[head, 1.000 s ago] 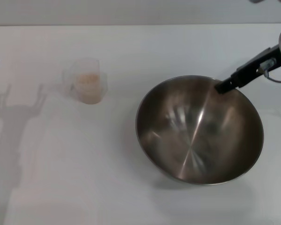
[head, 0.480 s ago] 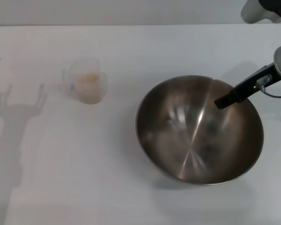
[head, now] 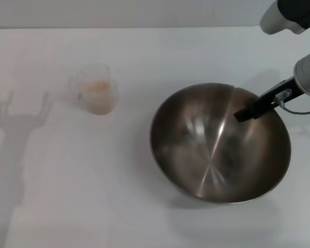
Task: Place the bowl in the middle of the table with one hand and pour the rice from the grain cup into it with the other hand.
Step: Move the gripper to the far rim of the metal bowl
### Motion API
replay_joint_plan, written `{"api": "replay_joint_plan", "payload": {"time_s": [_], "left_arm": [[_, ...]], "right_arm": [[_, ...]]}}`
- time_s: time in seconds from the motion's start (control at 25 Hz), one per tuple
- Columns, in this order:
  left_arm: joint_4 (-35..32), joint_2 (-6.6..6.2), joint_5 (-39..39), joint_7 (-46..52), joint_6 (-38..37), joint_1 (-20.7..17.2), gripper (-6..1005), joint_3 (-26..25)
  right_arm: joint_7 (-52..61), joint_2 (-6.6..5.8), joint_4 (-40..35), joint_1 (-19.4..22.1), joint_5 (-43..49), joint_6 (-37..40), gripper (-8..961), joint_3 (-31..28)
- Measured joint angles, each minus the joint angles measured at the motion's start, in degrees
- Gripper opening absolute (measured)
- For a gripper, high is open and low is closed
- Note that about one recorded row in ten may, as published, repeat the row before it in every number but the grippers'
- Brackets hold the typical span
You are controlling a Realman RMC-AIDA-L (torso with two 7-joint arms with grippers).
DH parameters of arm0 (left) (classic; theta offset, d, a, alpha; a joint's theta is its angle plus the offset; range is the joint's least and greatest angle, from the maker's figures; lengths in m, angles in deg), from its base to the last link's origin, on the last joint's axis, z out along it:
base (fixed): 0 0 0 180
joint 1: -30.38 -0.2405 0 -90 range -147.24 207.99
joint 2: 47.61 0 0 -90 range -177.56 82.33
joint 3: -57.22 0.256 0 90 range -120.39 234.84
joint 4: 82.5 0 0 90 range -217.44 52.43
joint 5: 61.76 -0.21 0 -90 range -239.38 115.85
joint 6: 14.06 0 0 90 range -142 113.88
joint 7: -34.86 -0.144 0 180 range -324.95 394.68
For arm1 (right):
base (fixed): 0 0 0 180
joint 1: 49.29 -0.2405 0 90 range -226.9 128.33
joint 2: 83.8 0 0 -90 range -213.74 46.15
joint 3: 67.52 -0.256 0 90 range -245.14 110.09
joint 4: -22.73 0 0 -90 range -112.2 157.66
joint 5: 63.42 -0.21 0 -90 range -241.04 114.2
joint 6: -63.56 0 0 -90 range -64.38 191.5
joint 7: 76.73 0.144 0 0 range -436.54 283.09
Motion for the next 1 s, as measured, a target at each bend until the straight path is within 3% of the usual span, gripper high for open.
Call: {"api": "replay_joint_plan", "payload": {"time_s": [0.16,0.24,0.44,1.0], "left_arm": [[-0.02,0.0,0.0,0.0,0.0,0.0,830,-0.01],[-0.01,0.0,0.0,0.0,0.0,0.0,830,-0.01],[0.0,0.0,0.0,0.0,-0.01,0.0,829,-0.01],[0.04,0.08,0.0,0.0,-0.38,0.14,829,-0.01]], "right_arm": [[-0.6,0.0,-0.01,0.11,-0.84,-0.01,436,-0.38],[-1.13,0.0,-0.08,0.22,-0.98,0.02,224,-0.39],[-1.65,0.0,-0.02,0.41,-1.04,0.34,28,-1.02],[-3.3,-0.01,0.33,-0.19,-6.26,4.53,27,-5.35]]}}
